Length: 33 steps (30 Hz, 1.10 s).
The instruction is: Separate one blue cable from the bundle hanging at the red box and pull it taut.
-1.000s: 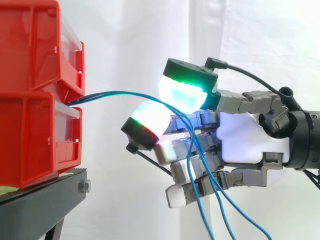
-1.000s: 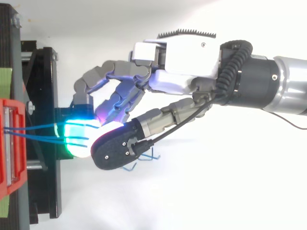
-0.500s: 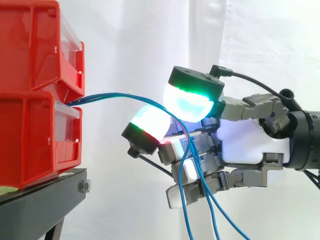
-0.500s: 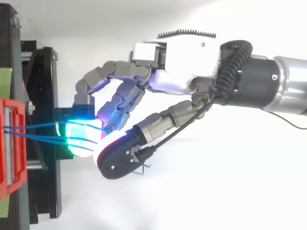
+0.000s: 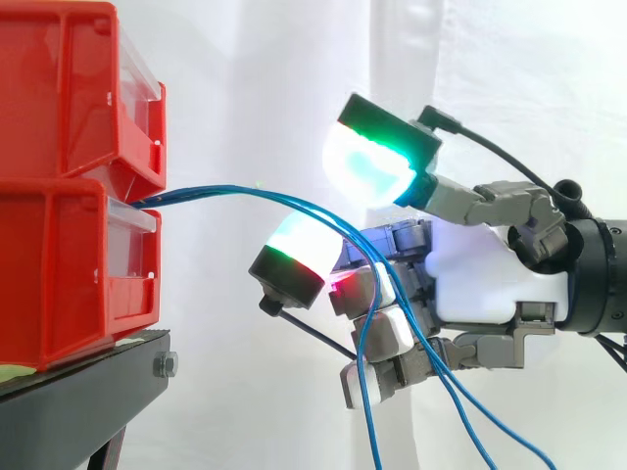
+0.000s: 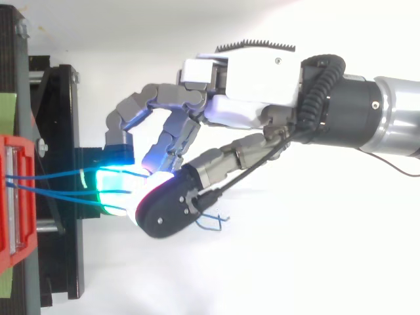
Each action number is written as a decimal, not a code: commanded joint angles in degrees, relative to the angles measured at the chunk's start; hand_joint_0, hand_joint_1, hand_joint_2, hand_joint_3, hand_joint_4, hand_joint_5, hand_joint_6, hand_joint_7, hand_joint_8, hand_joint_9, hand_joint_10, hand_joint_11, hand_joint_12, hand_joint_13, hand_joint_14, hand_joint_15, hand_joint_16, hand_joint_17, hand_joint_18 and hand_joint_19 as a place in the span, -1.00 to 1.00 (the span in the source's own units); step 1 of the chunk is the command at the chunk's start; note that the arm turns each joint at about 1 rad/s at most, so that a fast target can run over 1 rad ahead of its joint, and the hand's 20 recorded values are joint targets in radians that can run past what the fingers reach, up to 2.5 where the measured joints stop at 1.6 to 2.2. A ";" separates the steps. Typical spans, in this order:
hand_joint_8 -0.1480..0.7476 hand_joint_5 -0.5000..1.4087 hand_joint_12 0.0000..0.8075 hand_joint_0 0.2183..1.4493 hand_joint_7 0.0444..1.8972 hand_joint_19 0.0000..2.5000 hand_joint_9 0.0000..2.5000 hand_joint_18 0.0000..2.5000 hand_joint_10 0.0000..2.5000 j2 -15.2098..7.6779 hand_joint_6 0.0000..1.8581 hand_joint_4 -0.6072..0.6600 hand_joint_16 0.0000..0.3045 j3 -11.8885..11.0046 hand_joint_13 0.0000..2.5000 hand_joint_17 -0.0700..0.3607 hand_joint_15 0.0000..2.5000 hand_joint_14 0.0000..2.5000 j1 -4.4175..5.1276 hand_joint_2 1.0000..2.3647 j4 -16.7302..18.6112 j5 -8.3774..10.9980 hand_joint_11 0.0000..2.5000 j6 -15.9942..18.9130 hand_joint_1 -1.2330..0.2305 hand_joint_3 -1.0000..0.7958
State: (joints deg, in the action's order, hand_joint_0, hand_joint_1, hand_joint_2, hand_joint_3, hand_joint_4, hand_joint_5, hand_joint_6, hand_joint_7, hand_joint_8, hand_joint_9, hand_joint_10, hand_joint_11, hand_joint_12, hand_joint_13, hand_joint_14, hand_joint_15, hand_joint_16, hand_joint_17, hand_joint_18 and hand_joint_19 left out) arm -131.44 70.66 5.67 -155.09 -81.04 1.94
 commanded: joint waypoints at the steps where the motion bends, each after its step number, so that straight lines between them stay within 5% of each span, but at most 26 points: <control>1: 0.11 -0.65 -0.08 -0.29 0.08 -0.59 -0.09 -0.27 -0.98 -0.04 -0.12 0.24 -0.77 0.00 -0.04 -0.31 -0.42 -0.98 -0.05 -1.00 -0.13 0.00 -0.23 -0.01 -0.10 -0.44; 11: 0.14 -0.68 -0.02 -0.29 0.12 -0.59 -0.15 -0.27 -0.99 -0.04 -0.04 0.13 -0.74 0.00 -0.06 -0.26 -0.42 -0.98 0.04 -0.97 -0.13 0.09 -0.19 -0.18 -0.33 -0.09; 20: 0.12 -0.69 -0.02 -0.09 0.14 -0.59 -0.19 -0.28 -0.98 -0.04 -0.03 0.20 -0.74 0.00 -0.10 -0.27 -0.43 -0.98 -0.05 -1.00 -0.13 0.00 -0.16 -0.18 -0.53 -0.44; 25: 0.11 -0.68 -0.05 -0.24 0.12 -0.58 -0.17 -0.28 -0.98 -0.04 -0.04 0.22 -0.75 0.00 -0.09 -0.28 -0.43 -0.98 0.04 -1.00 -0.21 0.00 -0.18 -0.62 -0.49 -0.44; 33: 0.12 -0.66 -0.03 -0.44 0.08 -0.53 -0.10 -0.24 -0.98 -0.04 -0.08 0.22 -0.73 0.00 -0.05 -0.25 -0.42 -0.98 0.04 -1.00 -0.21 0.18 -0.22 -0.80 -0.07 -0.44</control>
State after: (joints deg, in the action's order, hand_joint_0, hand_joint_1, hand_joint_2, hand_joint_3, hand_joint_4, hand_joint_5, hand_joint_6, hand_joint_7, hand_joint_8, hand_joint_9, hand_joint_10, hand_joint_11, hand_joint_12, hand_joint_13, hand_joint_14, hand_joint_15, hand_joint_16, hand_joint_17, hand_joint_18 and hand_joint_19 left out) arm -131.47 70.66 5.67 -155.30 -80.98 1.23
